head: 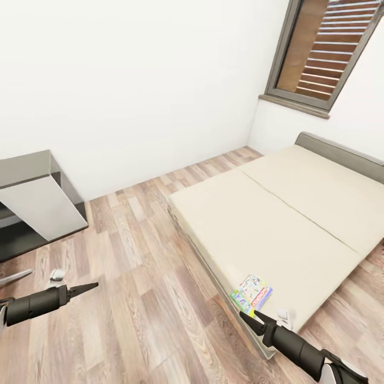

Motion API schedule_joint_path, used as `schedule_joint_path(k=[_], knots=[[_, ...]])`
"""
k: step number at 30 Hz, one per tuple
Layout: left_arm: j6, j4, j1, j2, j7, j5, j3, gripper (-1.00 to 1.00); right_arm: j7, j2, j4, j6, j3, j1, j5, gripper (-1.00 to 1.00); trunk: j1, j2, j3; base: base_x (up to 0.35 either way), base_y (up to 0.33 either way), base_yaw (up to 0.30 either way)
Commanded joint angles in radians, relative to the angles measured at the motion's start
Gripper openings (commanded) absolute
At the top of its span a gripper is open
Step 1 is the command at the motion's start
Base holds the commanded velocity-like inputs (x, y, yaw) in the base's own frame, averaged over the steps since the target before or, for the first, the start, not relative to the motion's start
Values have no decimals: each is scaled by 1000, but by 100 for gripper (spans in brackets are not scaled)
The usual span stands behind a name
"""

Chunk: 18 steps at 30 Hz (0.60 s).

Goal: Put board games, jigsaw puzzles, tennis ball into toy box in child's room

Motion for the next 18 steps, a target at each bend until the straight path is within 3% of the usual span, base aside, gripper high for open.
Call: schedule_joint_path(k=[1, 18], knots=[[10, 0, 0, 1, -2, 3, 0, 100, 3, 1, -1, 8, -2, -1, -3, 100, 1, -2, -2, 0, 283, -257], [11, 0, 0, 4, -4, 5, 3, 100, 5, 0, -2, 8, -2, -1, -4, 100, 1, -2, 3, 0, 283, -267]])
